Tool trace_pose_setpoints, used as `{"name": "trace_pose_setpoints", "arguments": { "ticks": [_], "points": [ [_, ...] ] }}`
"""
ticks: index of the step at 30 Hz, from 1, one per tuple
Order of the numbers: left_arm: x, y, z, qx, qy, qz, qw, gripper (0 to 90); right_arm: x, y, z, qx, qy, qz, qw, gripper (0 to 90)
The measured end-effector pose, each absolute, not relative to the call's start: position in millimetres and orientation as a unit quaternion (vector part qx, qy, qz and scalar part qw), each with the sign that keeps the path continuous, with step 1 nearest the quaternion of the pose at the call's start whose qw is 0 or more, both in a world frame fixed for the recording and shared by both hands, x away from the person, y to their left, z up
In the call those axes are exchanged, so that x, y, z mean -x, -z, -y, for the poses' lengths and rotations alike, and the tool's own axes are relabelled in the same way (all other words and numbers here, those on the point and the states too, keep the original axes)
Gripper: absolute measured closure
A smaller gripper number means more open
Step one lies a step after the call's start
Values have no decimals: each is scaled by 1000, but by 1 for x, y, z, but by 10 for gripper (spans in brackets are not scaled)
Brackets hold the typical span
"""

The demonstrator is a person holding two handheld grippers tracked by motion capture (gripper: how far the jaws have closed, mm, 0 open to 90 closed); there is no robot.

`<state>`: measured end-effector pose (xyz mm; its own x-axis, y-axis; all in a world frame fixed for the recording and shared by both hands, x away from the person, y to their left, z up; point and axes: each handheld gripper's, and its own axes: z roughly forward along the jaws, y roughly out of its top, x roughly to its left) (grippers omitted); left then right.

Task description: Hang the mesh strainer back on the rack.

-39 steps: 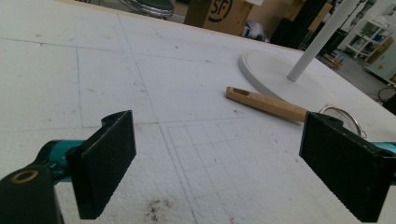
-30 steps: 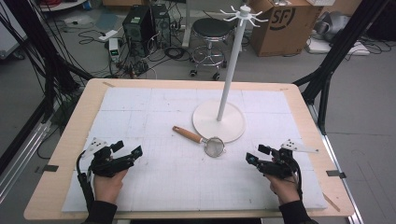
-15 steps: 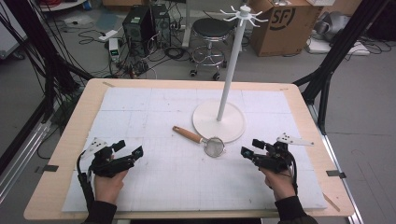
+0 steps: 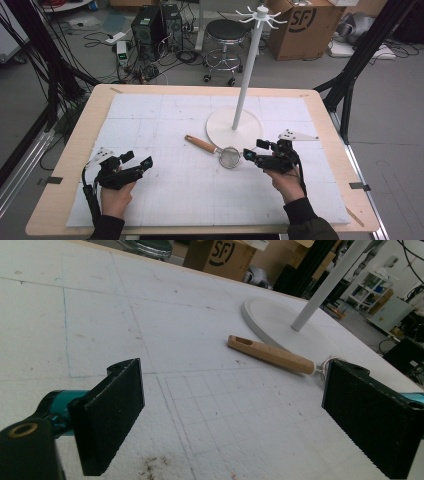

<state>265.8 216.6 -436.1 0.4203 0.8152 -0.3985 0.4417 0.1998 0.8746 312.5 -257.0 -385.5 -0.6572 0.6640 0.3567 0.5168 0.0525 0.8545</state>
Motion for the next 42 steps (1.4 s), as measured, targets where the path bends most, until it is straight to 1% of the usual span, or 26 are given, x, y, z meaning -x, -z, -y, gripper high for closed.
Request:
{"name": "trace_pose_setpoints", "arguments": {
  "ticks": [8,12,21,25,31,34,42],
  "points": [
    [-266,437,-216,-613,-158,-512,581,105,-324,378,241,-403,-547,-732,51,198],
    [-267,437,-215,-611,-156,-514,582,105,-331,375,232,-397,-544,-737,43,233],
    [-267,437,-215,-612,-153,-514,582,105,-346,374,206,-388,-522,-759,29,248],
    [-268,438,-214,-613,-152,-516,579,105,-356,377,197,-392,-509,-766,11,268],
    [-269,439,-214,-613,-151,-517,578,105,-367,383,191,-400,-502,-767,-1,285],
    [-270,439,-215,-611,-151,-517,580,105,-371,387,186,-404,-494,-770,-13,320],
    [-270,439,-214,-611,-149,-517,580,105,-388,397,164,-410,-456,-789,-34,339]
  ]
}}
